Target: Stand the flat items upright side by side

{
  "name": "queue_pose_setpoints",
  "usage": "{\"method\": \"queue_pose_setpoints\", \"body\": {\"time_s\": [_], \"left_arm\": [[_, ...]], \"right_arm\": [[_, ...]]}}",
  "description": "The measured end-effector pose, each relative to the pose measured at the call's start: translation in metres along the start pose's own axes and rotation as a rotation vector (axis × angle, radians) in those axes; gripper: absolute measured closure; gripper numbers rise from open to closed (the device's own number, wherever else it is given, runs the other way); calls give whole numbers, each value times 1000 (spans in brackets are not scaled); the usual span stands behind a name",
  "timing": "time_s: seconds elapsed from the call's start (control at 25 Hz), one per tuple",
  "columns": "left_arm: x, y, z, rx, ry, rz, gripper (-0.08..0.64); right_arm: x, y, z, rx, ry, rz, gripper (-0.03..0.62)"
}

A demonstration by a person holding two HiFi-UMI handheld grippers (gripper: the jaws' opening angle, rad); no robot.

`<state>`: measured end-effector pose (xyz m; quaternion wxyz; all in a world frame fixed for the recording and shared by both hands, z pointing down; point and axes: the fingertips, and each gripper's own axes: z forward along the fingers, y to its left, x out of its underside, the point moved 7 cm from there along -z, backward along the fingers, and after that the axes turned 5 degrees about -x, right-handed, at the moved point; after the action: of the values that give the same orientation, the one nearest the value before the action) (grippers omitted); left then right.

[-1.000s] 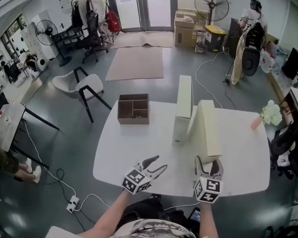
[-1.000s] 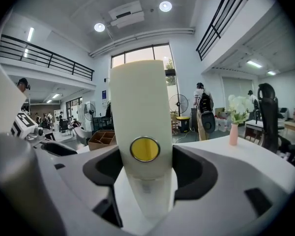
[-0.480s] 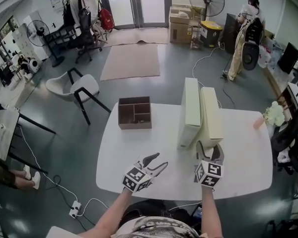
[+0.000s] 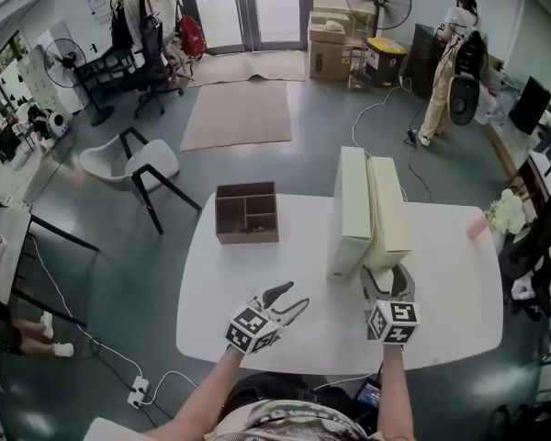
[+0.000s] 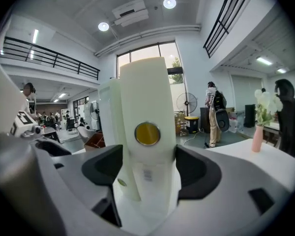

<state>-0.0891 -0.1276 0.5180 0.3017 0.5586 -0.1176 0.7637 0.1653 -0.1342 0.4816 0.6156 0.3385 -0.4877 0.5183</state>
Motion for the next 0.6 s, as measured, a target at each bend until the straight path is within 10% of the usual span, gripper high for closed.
{"method": "queue_pose_setpoints", "body": {"time_s": [0.6], "left_arm": [[-2,-5,15,33,15,14,333]], "right_arm": [[14,-8,12,-5,74,-81,339]]}}
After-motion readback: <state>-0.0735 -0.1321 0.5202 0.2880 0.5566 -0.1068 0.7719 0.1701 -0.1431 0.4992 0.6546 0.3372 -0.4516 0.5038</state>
